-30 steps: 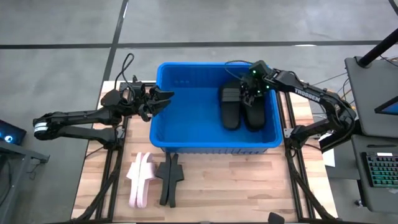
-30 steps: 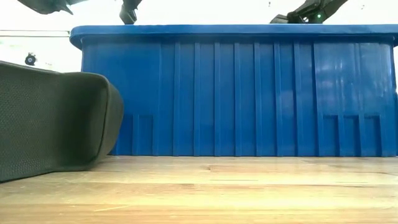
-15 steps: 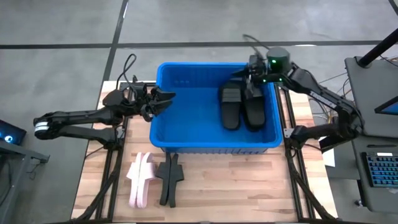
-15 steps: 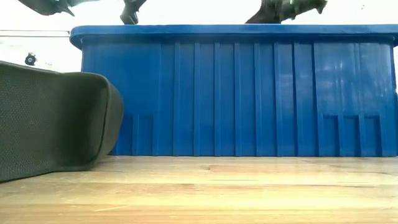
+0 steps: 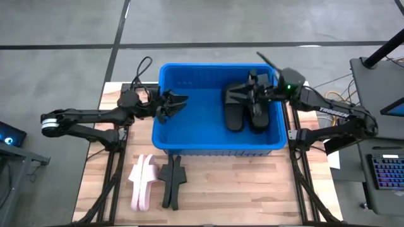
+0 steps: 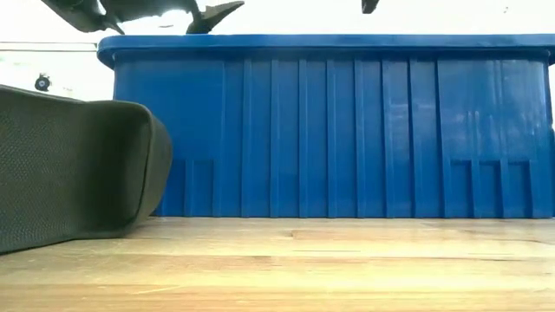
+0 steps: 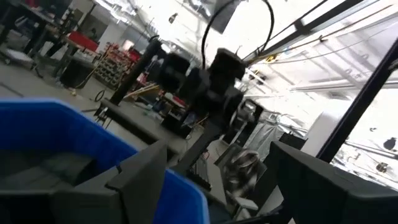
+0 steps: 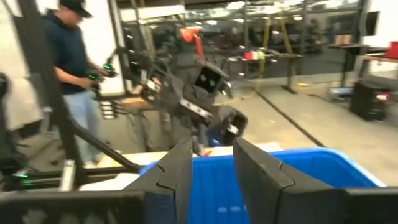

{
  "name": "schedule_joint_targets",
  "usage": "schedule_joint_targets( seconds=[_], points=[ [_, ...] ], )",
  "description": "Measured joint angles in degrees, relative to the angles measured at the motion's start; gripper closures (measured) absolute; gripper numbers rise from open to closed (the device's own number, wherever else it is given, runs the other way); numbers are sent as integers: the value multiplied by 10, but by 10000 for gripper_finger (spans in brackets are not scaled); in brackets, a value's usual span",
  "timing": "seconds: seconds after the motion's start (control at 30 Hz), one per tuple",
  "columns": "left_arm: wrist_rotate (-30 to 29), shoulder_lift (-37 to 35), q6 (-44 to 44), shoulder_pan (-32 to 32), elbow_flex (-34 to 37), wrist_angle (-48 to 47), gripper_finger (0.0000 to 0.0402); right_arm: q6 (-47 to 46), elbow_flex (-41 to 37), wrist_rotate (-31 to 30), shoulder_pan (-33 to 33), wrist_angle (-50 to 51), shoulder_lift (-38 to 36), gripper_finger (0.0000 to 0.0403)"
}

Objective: Pick and place slides into bin
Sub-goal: Put the right black slide into the bin

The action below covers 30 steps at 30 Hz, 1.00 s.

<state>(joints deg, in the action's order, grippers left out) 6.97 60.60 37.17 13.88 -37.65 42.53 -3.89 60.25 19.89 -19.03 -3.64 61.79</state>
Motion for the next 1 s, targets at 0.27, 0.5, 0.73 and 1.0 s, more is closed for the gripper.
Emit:
schedule_joint_targets(
  seconds=[0.27,0.5,0.73,1.0],
  points=[
    [78,20,61,-1,-28,5,132,49,-26,-202,65,-2,1,316],
    [231,7,134,-24,-55,-26,132,-1,-26,-184,64,-5,5,332],
    [237,-15,115,-51,-102,-131,132,-98,-24,-180,80,-26,5,337],
    [246,-27,50,-100,-180,-345,132,-125,-21,-233,89,-26,5,339]
  ],
)
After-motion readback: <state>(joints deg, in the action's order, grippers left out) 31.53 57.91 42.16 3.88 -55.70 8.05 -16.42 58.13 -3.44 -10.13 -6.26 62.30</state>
